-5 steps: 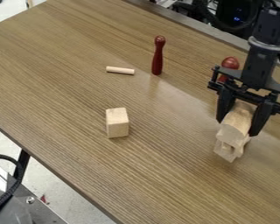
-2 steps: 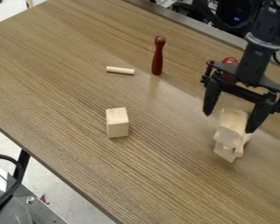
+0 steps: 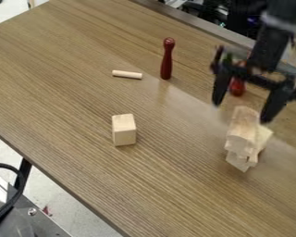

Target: Move the block from the left edge to the right

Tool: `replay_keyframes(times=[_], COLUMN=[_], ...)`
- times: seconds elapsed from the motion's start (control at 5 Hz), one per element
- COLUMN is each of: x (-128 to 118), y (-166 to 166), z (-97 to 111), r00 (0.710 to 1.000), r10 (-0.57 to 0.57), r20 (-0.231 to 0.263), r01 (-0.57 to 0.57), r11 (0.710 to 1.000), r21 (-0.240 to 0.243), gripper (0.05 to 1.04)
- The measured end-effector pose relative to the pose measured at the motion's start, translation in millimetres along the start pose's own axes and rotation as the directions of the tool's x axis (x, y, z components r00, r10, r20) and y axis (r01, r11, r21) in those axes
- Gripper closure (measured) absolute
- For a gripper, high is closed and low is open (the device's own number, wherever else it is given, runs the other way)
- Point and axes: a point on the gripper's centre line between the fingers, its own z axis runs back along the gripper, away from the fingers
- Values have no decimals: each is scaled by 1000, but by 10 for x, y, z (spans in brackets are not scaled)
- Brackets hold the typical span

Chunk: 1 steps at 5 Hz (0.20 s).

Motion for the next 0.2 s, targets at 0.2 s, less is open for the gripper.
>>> replay_keyframes(times=[0.2], x=[-152], y=[30], z=[344], r00=[1000], r10=[-11], r20=[-16], r01=[9], r11=[991], r21=[-133], gripper=[84])
